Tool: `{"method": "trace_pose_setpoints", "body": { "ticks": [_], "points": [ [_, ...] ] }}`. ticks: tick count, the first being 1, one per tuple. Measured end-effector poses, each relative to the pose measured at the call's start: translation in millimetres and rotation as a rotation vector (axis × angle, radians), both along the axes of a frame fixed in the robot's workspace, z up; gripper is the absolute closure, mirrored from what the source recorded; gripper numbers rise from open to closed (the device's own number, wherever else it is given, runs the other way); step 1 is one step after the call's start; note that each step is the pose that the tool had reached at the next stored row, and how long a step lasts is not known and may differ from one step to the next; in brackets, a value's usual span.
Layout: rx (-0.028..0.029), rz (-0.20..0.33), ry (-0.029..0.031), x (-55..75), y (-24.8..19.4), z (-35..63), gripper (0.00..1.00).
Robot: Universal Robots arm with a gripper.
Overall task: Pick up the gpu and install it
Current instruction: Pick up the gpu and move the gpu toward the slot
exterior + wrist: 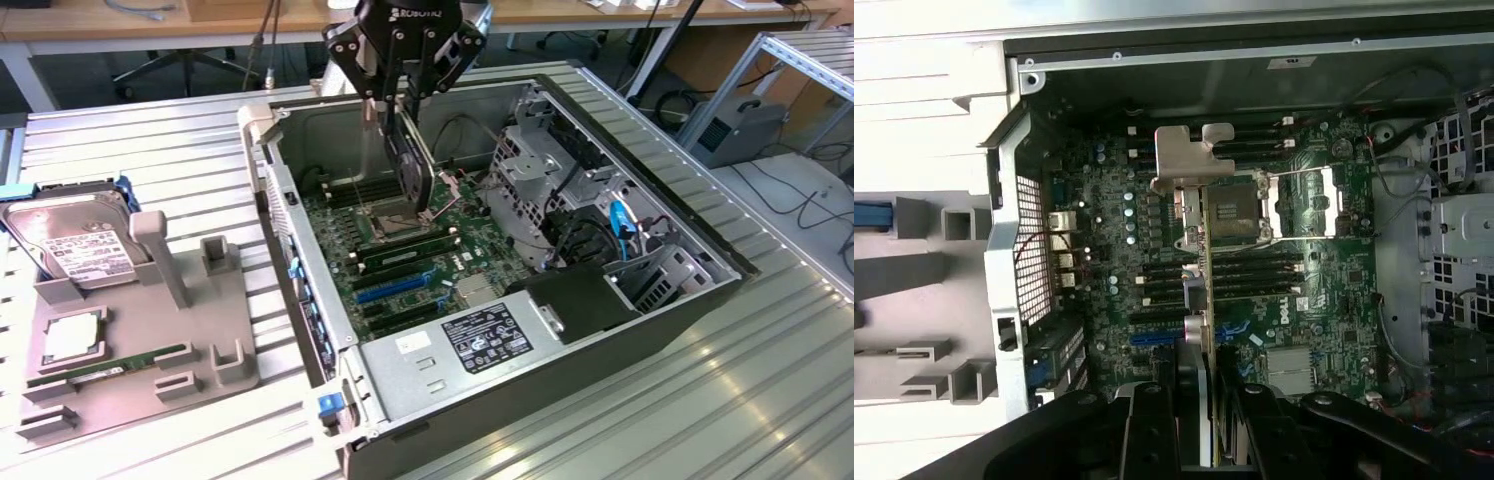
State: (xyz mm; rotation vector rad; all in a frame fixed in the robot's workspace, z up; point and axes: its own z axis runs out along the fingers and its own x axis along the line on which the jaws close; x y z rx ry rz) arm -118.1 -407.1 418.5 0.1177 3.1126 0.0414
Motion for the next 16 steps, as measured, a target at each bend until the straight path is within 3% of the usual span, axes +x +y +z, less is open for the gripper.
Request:
{"method": "trace_pose_setpoints", "body": {
  "ticks": [16],
  "points": [
    [0.0,0.0,0.0,17.0,0.0,-5.6,0.73]
  ]
}}
